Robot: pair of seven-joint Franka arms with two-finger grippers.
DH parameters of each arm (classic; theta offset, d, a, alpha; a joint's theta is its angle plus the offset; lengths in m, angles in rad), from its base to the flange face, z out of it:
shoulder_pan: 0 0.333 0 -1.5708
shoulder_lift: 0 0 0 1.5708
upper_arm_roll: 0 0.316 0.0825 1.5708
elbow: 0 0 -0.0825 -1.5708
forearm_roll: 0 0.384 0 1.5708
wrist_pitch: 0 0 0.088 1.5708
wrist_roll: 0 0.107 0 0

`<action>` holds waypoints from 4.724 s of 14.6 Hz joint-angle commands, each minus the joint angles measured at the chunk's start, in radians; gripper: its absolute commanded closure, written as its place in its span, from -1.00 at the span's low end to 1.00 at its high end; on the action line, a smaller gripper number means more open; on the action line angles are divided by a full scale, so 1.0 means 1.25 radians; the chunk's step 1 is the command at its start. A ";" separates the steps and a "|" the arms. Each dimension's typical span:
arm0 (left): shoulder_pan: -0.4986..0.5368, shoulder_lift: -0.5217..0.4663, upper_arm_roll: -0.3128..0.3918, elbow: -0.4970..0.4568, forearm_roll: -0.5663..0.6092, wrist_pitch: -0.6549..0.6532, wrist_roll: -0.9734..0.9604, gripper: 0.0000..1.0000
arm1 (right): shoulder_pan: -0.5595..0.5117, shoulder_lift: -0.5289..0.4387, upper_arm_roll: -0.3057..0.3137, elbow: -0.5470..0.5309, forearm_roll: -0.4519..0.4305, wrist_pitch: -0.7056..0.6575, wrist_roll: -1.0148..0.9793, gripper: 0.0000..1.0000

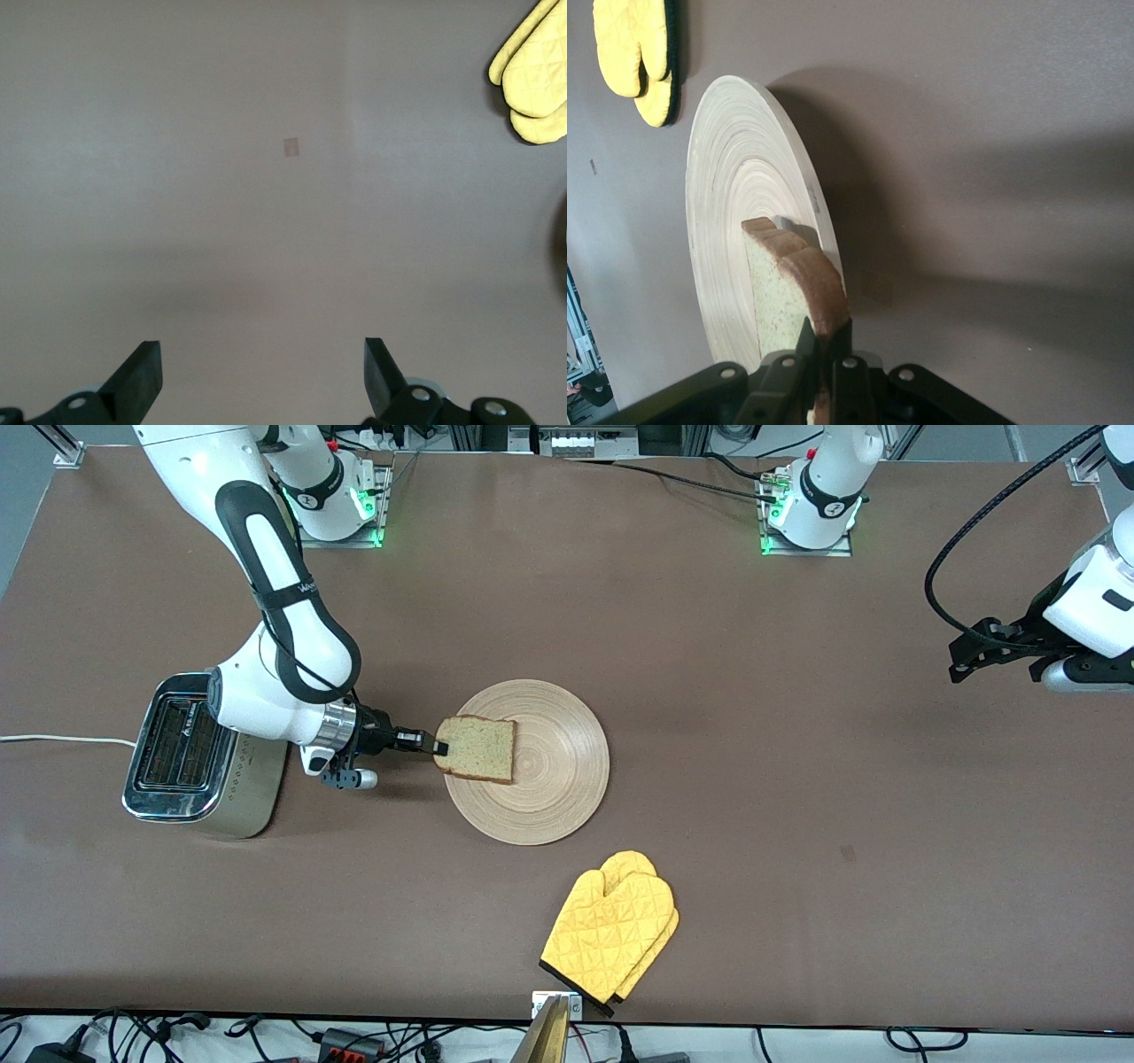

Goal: Move plate and put bread in toaster
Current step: 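Lift the bread slice off the plate toward the toaster with the right gripper, then lower the bread slice into the toaster slot with the right gripper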

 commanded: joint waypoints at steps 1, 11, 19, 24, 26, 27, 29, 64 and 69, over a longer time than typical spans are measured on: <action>0.007 0.010 -0.004 0.024 -0.013 -0.019 0.007 -1.00 | 0.004 -0.011 -0.001 0.005 -0.050 -0.010 0.024 1.00; 0.007 0.010 -0.004 0.024 -0.013 -0.021 0.007 -1.00 | -0.010 -0.005 -0.006 0.000 -0.198 0.027 0.019 1.00; 0.016 0.010 0.007 0.025 -0.013 -0.040 0.008 -1.00 | -0.015 -0.042 -0.150 0.185 -0.369 -0.324 0.140 1.00; 0.018 0.008 -0.001 0.026 -0.012 -0.054 0.007 -1.00 | -0.015 -0.044 -0.240 0.350 -0.513 -0.559 0.165 1.00; 0.018 0.008 -0.003 0.028 -0.012 -0.054 0.007 -1.00 | -0.019 -0.043 -0.244 0.398 -0.626 -0.597 0.164 1.00; 0.018 0.009 -0.004 0.035 -0.012 -0.055 0.006 -1.00 | -0.019 -0.044 -0.251 0.413 -0.685 -0.602 0.162 1.00; 0.018 0.009 -0.004 0.036 -0.012 -0.055 0.006 -1.00 | -0.019 -0.044 -0.269 0.445 -0.772 -0.649 0.149 1.00; 0.016 0.009 -0.004 0.036 -0.012 -0.055 0.006 -1.00 | 0.045 0.066 -0.282 0.503 -1.049 -0.456 0.252 1.00; 0.016 0.009 -0.004 0.036 -0.012 -0.055 0.006 -1.00 | 0.034 0.048 -0.283 0.496 -1.010 -0.468 0.270 1.00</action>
